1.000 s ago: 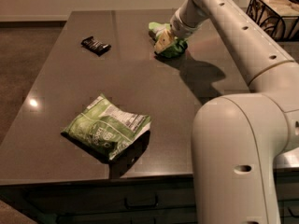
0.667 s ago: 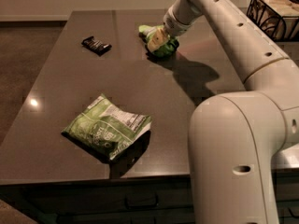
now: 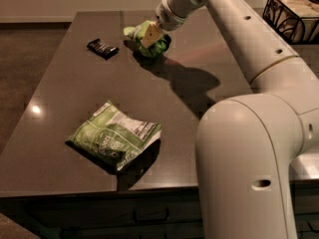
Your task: Move green rice chip bag near rxbar chocolate
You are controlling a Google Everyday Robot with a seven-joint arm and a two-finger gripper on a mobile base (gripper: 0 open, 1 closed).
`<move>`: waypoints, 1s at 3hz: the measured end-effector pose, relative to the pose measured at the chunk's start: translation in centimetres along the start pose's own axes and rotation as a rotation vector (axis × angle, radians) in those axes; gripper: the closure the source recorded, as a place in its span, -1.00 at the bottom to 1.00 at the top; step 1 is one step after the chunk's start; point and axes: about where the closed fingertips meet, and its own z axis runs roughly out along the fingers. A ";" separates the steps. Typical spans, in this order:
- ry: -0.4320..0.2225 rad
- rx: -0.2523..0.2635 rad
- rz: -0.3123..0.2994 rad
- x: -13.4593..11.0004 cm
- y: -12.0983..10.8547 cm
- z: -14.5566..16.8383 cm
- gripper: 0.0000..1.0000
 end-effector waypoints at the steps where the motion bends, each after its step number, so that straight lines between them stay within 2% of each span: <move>1: -0.014 -0.048 -0.052 -1.6 2.1 0.9 1.00; 2: -0.011 -0.088 -0.086 -2.2 3.2 2.1 0.68; 3: -0.020 -0.115 -0.108 -2.4 3.7 2.6 0.21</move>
Offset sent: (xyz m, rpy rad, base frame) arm -0.0053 0.0549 -0.0003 0.0167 0.0110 0.1804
